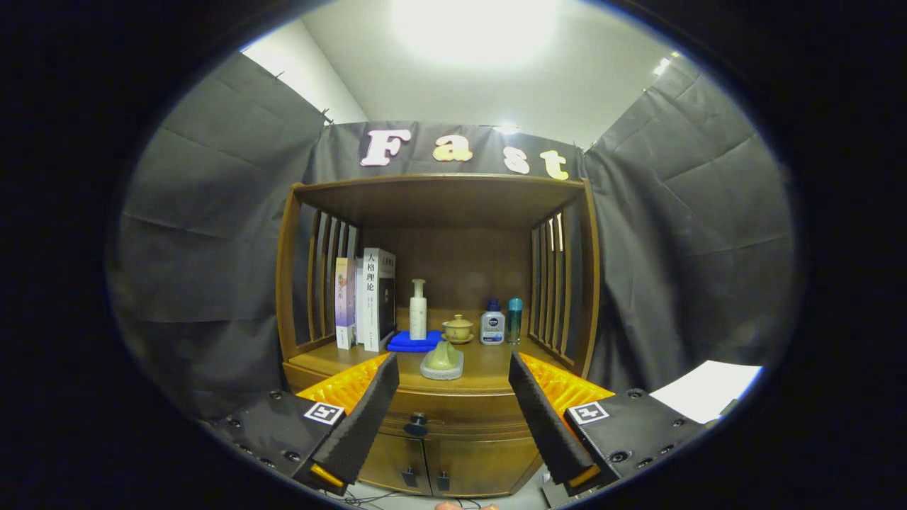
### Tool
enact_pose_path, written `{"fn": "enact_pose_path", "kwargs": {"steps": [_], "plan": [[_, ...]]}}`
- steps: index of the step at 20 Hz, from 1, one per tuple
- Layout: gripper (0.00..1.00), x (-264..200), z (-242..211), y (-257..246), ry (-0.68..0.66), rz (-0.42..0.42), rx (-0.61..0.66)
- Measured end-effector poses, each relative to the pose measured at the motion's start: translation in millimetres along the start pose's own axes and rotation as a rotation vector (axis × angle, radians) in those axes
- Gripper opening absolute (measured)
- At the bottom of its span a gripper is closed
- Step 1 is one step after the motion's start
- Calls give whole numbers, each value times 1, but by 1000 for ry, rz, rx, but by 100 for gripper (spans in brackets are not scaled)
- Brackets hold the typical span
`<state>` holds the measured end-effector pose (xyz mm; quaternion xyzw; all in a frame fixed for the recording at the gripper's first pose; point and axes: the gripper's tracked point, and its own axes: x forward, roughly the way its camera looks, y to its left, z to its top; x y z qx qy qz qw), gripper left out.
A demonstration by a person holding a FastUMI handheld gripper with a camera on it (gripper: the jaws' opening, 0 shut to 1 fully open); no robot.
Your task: Pull open the drawer, take out the items inside it, and place them on the countertop above the cabinet.
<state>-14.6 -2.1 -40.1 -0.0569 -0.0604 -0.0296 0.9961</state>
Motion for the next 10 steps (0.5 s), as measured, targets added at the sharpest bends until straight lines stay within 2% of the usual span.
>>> {"fn": "enact_pose_path", "kwargs": {"steps": [10], "plan": [[99, -8, -2, 11, 31, 6, -1]]}}
